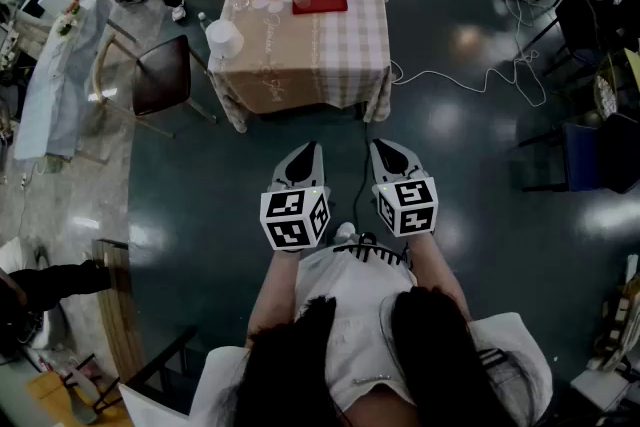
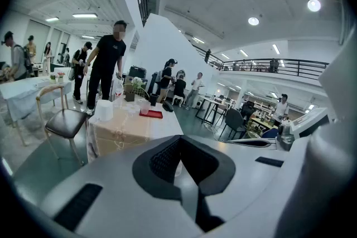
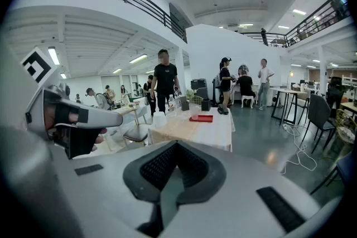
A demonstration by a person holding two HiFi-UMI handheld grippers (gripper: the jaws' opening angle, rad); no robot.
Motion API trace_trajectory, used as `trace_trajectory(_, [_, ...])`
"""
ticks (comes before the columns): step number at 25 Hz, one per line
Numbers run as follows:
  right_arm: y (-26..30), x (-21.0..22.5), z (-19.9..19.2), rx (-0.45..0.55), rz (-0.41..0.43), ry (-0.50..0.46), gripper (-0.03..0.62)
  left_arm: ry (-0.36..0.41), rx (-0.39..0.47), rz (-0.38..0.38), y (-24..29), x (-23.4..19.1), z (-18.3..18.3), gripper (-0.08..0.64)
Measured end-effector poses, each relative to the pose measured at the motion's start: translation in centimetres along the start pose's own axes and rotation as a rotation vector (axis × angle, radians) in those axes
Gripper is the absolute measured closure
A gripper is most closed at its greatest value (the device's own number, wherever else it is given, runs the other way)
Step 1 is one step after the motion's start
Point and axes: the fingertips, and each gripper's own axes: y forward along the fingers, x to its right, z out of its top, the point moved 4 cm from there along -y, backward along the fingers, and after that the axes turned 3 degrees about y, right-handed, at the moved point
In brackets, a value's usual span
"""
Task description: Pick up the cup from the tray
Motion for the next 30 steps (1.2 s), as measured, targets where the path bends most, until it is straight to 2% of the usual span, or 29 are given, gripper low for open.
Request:
trace_trajectory(12, [-0.5, 0.0, -0.6, -0.009, -0.012, -0.015, 0.584, -0.001, -0.003, -0.002, -0.2, 0.5, -0.5, 0.552])
trace_trajectory(17, [-0.7, 1.0, -0.4, 0.024, -0.003, 0.04, 0.583, -0.002, -0.005, 0.001, 0.0, 0.8, -0.6, 0.552])
trace_trajectory(21, [-0.9, 1.5, -0.6, 0.019, 0.041, 0.064, 0.58, -0.004, -0.008, 0.013, 0.0, 1.2, -0.9, 0.552])
trace_trajectory(24, [-0.7, 1.6, -0.7, 0.021, 0.066, 0.064, 0.546, 0.0, -0.011, 0.025, 0.1, 1.3, -1.1, 0.552])
trace_trajectory(27, [-0.4, 1.6, -0.4, 0.033, 0.09, 0.069, 0.48, 0.008, -0.021, 0.033, 0.4, 1.2, -1.1, 0.552])
trace_trajectory(30, [-0.1, 1.5, 0.0, 0.045, 0.115, 0.064, 0.456, 0.007, -0.022, 0.034, 0.9, 1.2, -0.9, 0.554])
